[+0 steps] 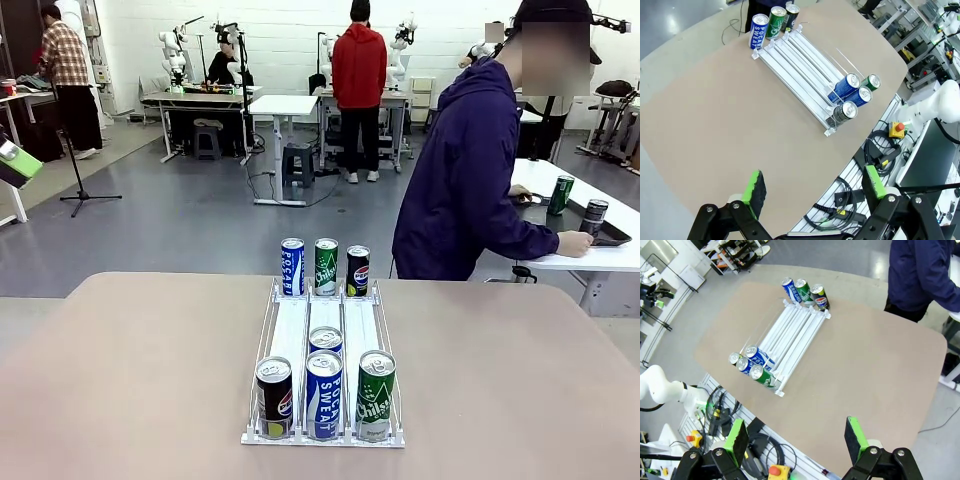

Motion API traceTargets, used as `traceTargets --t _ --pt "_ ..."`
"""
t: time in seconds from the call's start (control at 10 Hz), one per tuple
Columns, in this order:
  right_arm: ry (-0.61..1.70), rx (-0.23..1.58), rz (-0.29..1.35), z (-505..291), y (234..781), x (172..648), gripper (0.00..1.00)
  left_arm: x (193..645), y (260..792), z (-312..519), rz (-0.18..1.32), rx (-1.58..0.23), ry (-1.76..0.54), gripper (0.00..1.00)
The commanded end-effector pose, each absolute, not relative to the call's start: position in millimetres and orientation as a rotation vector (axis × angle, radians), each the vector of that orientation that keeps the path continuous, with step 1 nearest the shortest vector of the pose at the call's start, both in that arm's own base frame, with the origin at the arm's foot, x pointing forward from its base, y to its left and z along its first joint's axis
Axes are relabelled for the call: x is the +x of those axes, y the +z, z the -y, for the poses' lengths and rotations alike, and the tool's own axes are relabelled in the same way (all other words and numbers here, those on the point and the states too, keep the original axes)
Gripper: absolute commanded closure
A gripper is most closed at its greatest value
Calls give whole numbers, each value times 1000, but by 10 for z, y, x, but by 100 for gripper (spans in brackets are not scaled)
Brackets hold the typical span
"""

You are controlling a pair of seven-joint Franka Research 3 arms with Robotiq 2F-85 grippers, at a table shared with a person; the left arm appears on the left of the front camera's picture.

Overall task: Retrieve and hand over the desired beverage to the person.
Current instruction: Place the picked can on the Handle tray extended by the person.

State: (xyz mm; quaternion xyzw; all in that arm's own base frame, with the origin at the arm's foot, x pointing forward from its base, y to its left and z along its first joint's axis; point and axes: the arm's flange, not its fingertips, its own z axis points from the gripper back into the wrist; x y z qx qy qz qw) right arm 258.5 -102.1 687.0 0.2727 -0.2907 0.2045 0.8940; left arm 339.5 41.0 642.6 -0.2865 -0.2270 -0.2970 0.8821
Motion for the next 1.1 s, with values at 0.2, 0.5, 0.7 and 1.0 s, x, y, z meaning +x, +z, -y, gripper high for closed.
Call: traceTargets --t 0.2,0.5,0.7,1.0 --pt "441 593 616 1002 6846 2588 0 3379 6448 -411 476 -603 -619 0" --pt "441 593 616 1002 6846 2588 0 3379 6448 -411 476 -603 -619 0" --pt "441 593 616 1002 6846 2588 0 3379 6448 -411 476 -603 -619 0" --pt "441 593 616 1002 6846 2588 0 3379 6448 -411 476 -603 -619 0"
